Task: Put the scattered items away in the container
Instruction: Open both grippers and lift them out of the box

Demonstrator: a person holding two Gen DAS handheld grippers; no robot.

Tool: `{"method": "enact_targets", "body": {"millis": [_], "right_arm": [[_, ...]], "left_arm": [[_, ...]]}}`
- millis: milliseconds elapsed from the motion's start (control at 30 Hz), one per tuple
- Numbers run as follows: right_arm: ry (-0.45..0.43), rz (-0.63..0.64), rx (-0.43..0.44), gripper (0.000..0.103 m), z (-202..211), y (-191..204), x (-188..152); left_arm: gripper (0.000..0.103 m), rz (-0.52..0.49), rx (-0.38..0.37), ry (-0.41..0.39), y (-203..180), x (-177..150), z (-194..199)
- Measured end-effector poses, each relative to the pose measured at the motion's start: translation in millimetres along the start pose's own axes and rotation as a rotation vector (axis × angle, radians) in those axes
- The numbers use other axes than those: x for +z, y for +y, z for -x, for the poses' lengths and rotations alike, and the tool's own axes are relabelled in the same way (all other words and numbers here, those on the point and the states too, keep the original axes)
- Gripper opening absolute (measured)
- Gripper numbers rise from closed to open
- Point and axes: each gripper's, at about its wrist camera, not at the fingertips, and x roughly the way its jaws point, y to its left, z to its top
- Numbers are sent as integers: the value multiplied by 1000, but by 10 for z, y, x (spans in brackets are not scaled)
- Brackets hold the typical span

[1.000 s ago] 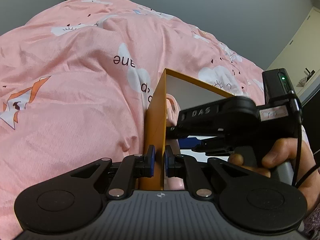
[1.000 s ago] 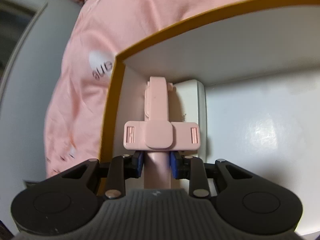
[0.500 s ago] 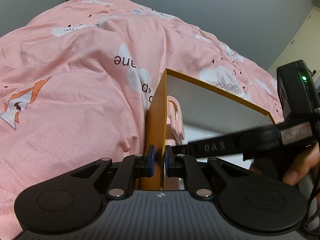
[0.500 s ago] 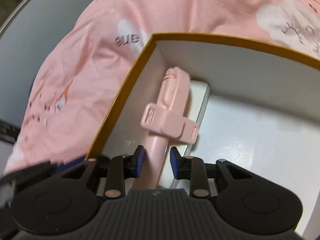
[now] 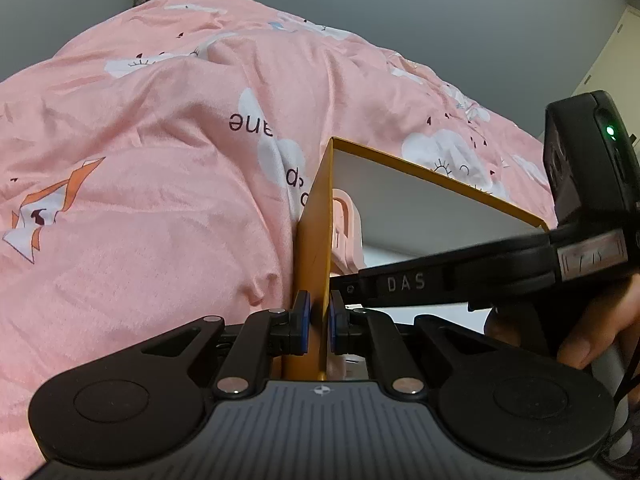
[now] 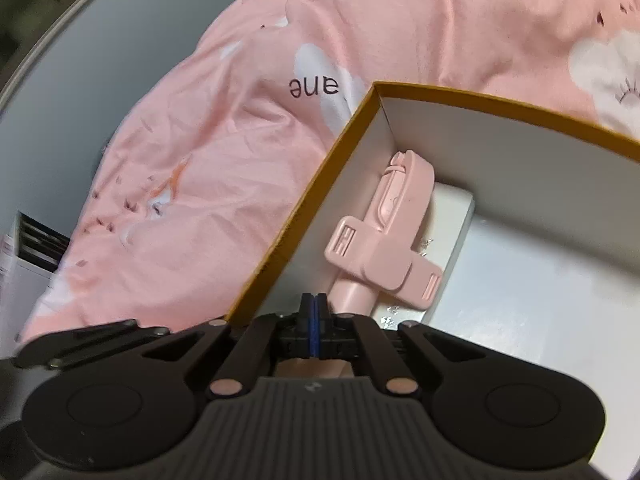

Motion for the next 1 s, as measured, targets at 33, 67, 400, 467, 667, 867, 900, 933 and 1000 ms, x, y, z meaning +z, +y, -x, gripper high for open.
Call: {"method": "enact_targets", "body": {"millis": [33,67,400,467,667,867,900,933,1000], "right_arm": [[-1,11,-6,0,0,17,-7],[-3,16,-9,0,10,24,-16],[-124,74,-111,7,337,89,-187],[-149,98,-150,11,399,105,-252],[-231,127,-288,34,580,131,-490],[-304,119,-298,35,798,155,-679],[-321,122,-300,36,839,166,-717],[-337,125,-305,38,871,182,-754],[-363,133,-319,40,939,214,-834]], "left_arm": [[10,3,-4,0,6,2,1],[10,2,-4,-1,1,5,1],[15,-36,75,-53,-199,-69,82],[15,-30,81,-72,-213,-78,131],[22,-46,105,-146,-321,-147,307],[29,-75,128,-198,-486,-276,473],[29,-80,131,-208,-517,-306,504],[29,-84,131,-214,-544,-329,530],[30,-86,123,-222,-590,-380,589]]}}
